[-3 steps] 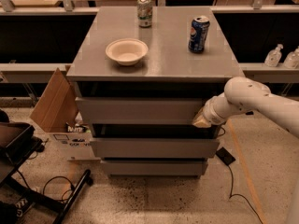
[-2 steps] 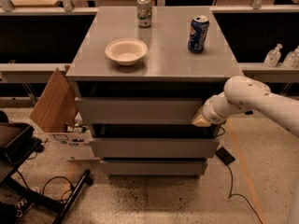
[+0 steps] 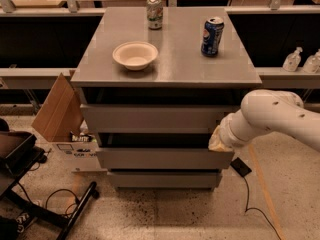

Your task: Close top drawer

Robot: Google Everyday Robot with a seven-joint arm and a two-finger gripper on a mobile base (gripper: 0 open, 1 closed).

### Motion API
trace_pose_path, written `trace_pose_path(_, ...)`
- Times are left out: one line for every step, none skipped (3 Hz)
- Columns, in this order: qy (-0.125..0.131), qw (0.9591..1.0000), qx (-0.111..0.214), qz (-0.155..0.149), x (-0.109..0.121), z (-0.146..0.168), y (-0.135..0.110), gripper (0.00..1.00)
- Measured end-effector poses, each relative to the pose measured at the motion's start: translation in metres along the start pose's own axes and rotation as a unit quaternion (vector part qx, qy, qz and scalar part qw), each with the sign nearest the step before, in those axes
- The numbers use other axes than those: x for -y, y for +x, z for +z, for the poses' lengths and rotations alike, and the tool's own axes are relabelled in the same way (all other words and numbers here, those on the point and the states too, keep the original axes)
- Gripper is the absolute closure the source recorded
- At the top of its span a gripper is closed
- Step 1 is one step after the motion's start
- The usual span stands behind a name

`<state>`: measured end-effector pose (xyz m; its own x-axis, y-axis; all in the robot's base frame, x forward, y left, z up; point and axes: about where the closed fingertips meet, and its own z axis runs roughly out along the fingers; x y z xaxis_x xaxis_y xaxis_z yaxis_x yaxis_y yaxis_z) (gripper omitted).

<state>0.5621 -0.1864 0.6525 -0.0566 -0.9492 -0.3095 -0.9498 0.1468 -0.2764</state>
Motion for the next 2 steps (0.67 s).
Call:
trace_pose_path(-0.016,0.9972,-0.054,-0.049,-0.055,-0.056,0.003,1.00)
trace_pose_path(-0.012,0.9888,-0.123,-0.084,-0.070,-0.146,0.013,1.00)
